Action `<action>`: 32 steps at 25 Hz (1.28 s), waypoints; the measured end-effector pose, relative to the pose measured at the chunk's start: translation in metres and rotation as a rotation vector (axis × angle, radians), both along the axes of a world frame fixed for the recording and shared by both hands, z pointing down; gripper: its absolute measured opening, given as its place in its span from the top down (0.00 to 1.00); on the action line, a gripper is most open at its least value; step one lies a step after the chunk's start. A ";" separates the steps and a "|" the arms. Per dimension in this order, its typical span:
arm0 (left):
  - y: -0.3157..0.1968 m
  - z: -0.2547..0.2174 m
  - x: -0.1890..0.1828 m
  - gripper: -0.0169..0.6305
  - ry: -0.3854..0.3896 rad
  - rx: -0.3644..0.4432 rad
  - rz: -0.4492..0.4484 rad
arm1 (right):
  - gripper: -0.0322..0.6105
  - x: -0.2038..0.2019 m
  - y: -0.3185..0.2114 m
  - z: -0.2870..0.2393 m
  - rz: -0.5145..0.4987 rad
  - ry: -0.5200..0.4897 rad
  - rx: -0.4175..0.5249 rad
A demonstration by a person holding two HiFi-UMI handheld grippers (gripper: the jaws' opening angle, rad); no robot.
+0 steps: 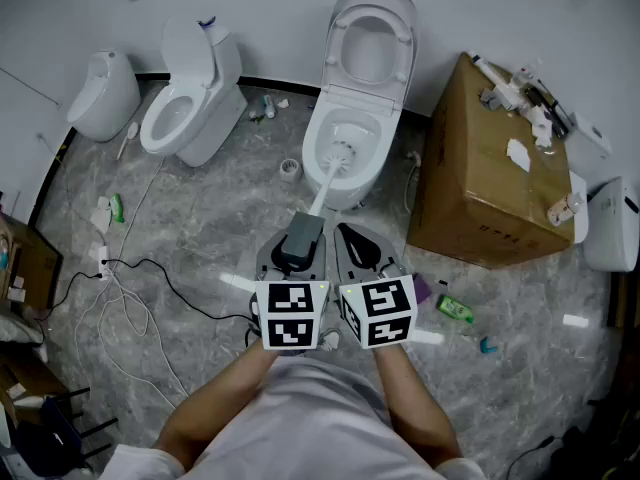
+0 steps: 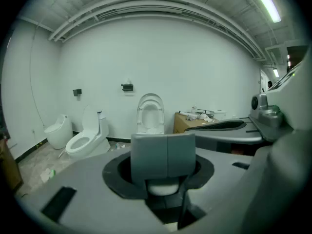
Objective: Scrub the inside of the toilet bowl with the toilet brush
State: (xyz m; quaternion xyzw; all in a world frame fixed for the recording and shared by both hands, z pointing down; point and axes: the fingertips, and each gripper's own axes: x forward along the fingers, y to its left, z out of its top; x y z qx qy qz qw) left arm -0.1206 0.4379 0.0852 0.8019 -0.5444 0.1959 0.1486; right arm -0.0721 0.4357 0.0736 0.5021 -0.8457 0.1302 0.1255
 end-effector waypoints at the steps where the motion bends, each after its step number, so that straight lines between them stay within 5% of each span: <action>1: 0.001 0.001 0.001 0.73 0.001 -0.001 -0.001 | 0.95 0.002 0.001 0.001 0.005 -0.005 0.000; 18: -0.021 0.018 0.014 0.73 0.001 -0.040 0.000 | 0.95 0.018 -0.018 0.018 0.041 -0.024 -0.036; 32: -0.122 0.036 0.018 0.73 0.014 -0.085 0.033 | 0.95 0.020 -0.114 0.039 0.073 -0.011 -0.082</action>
